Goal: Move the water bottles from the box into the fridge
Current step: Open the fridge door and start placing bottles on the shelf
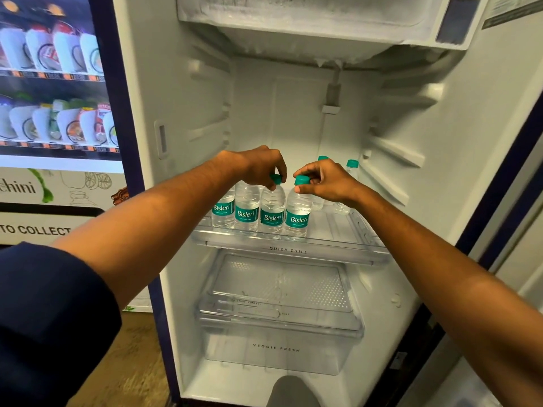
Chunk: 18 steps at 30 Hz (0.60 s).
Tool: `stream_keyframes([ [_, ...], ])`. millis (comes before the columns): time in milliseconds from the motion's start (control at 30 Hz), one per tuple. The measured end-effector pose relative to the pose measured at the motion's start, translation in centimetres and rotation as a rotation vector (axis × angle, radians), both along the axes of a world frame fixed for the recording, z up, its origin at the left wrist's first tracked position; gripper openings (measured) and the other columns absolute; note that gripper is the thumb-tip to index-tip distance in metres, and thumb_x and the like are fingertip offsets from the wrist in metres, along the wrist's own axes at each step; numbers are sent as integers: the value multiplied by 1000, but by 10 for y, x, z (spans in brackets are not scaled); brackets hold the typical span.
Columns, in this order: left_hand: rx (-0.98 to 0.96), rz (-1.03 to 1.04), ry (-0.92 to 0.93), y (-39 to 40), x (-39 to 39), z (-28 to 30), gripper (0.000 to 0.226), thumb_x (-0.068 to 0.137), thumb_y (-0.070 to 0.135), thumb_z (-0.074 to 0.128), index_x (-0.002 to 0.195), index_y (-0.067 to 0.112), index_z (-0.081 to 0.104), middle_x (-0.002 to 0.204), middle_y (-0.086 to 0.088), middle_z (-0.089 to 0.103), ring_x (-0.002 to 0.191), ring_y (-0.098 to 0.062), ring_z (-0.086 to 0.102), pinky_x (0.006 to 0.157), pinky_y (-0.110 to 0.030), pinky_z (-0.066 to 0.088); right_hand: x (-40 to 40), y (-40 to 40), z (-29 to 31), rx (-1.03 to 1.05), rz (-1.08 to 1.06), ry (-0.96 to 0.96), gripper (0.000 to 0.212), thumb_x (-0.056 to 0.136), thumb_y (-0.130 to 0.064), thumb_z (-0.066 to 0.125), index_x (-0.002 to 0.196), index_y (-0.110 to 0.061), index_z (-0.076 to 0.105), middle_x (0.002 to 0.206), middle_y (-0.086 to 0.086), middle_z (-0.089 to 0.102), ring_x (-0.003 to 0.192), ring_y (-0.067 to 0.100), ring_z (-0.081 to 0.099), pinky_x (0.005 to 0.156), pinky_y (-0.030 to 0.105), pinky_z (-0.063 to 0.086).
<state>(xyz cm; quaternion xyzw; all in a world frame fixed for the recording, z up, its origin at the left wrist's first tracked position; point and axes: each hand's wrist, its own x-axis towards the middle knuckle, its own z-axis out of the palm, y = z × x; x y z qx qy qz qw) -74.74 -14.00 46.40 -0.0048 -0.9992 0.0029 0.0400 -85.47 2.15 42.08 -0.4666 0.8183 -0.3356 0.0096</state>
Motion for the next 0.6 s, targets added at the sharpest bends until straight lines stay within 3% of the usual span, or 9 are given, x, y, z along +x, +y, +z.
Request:
stream_keyframes([
  [233, 19, -3, -7, 0, 2, 0, 36, 88, 12, 69, 124, 13, 65, 128, -8, 62, 111, -23, 61, 97, -33, 49, -3, 0, -1, -11, 21, -61, 43, 87, -16, 72, 128, -10, 63, 129, 8, 62, 112, 19, 60, 97, 32, 50],
  [367, 26, -1, -38, -1, 2, 2, 36, 89, 13, 68, 125, 13, 64, 127, -8, 63, 111, -23, 62, 96, -32, 49, -4, 2, -2, -26, 39, -103, 45, 86, -18, 73, 129, -10, 62, 130, 7, 62, 114, 19, 60, 96, 30, 50],
  [500, 128, 48, -101, -3, 5, 11, 47, 92, 37, 62, 134, 18, 56, 126, -8, 65, 111, -25, 62, 98, -39, 50, -8, 10, 1, -166, 41, -248, 48, 88, -37, 70, 130, -15, 61, 121, 2, 63, 106, 17, 63, 85, 29, 58],
  [600, 164, 93, -43, 0, -2, 15, 54, 95, 50, 47, 137, 16, 54, 133, -10, 60, 117, -29, 59, 99, -43, 46, -27, 16, -1, -365, -141, -314, 38, 96, -42, 58, 120, -14, 64, 117, 6, 66, 103, 24, 66, 85, 34, 58],
])
